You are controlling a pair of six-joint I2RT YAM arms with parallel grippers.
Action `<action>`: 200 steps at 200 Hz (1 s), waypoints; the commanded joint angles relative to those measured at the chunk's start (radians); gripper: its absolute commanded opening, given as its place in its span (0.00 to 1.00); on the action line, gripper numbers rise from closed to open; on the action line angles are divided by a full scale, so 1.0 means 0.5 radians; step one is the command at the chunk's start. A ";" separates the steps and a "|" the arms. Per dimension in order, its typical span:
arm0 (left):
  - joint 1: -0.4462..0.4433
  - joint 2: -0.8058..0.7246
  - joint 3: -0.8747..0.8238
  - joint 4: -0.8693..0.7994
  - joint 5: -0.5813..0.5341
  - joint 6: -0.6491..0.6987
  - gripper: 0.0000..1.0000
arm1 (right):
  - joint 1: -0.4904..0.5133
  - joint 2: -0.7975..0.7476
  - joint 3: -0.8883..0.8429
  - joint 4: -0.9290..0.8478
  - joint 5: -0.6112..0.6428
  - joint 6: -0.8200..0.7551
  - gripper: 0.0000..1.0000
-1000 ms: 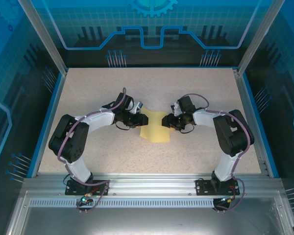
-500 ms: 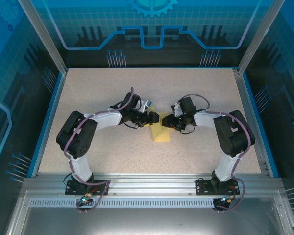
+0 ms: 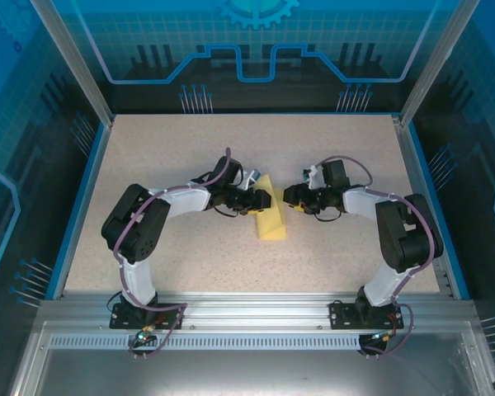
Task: Fold a paper plane with a square sheet of paper (fold left side to right side)
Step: First fold in half a square sheet of paper at the center of the table.
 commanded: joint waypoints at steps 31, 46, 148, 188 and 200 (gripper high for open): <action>-0.028 0.033 0.060 -0.010 0.045 0.000 0.42 | 0.090 0.135 0.211 0.102 -0.230 0.105 0.53; -0.032 0.030 0.065 -0.012 0.042 0.000 0.42 | 0.116 0.177 0.243 0.079 -0.226 0.108 0.52; -0.028 -0.178 0.005 -0.218 -0.217 0.085 0.53 | 0.127 0.248 0.294 -0.214 -0.045 -0.111 0.06; -0.026 -0.315 -0.063 -0.514 -0.630 0.002 0.64 | 0.121 0.275 0.341 -0.362 0.088 -0.213 0.06; -0.026 -0.278 -0.047 -0.581 -0.678 -0.046 0.65 | 0.124 0.282 0.353 -0.405 0.128 -0.235 0.06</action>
